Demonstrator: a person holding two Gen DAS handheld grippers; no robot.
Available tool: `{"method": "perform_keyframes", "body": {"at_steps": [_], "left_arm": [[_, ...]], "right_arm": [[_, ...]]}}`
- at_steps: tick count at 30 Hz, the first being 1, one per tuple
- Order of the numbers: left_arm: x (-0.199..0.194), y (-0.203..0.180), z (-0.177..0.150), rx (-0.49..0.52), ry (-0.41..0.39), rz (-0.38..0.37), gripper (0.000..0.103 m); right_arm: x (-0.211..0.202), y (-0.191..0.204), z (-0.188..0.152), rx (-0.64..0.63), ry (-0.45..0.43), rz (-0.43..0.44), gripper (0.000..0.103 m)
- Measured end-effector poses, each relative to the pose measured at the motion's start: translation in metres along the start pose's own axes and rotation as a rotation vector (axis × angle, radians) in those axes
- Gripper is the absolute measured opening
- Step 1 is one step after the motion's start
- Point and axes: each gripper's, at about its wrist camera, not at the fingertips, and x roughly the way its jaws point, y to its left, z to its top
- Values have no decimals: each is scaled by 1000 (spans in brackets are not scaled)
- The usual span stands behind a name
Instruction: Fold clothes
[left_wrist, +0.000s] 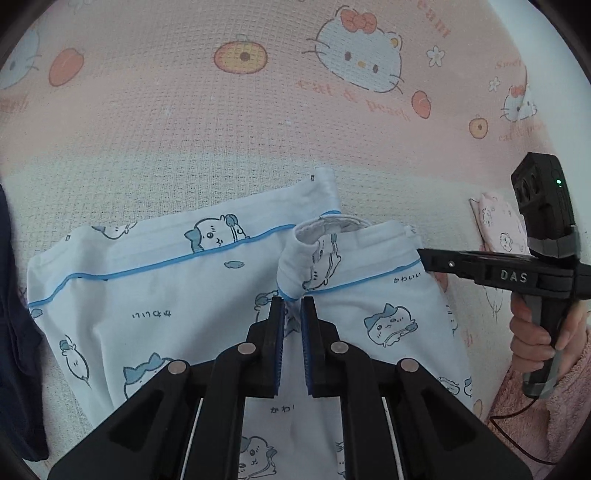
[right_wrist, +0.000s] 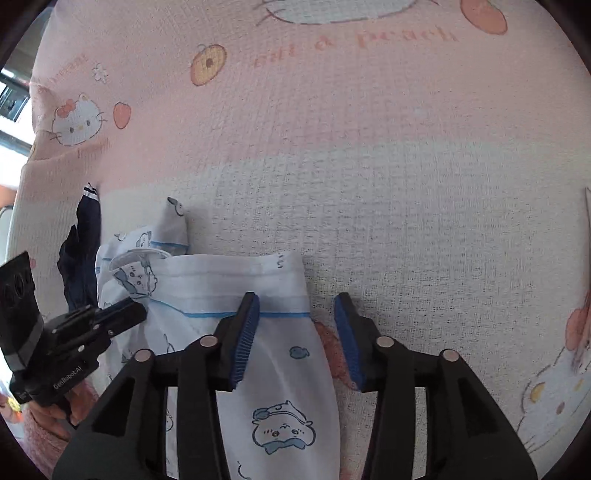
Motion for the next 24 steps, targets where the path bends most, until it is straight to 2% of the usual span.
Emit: {"method": "perform_keyframes", "body": {"at_steps": [1, 5, 7, 11, 13, 16, 18, 21, 22, 24], "left_arm": [[-1, 1, 2, 0, 1, 1, 10], [-5, 3, -5, -39, 31, -30, 10], [-12, 4, -17, -49, 22, -40, 10], [-11, 10, -41, -67, 60, -3, 10], [-15, 14, -49, -79, 99, -7, 10], [-19, 18, -55, -74, 146, -2, 10], [-26, 17, -52, -36, 129, 1, 10], [-33, 20, -37, -19, 84, 2, 14], [-35, 22, -31, -15, 65, 2, 16], [-33, 23, -17, -3, 44, -10, 33]], "right_arm": [[-3, 4, -2, 2, 6, 33, 6], [-20, 23, -20, -6, 13, 100, 6], [-26, 37, -33, -30, 31, 133, 6], [-22, 78, -64, -148, 95, 127, 7], [-12, 92, -78, -186, 142, 70, 7], [-11, 94, -80, -185, 133, 28, 8], [-12, 92, -79, -181, 115, 15, 10], [-14, 91, -78, -174, 87, -4, 30], [-15, 90, -77, -172, 78, -10, 39], [-16, 89, -76, -167, 60, -23, 40]]}}
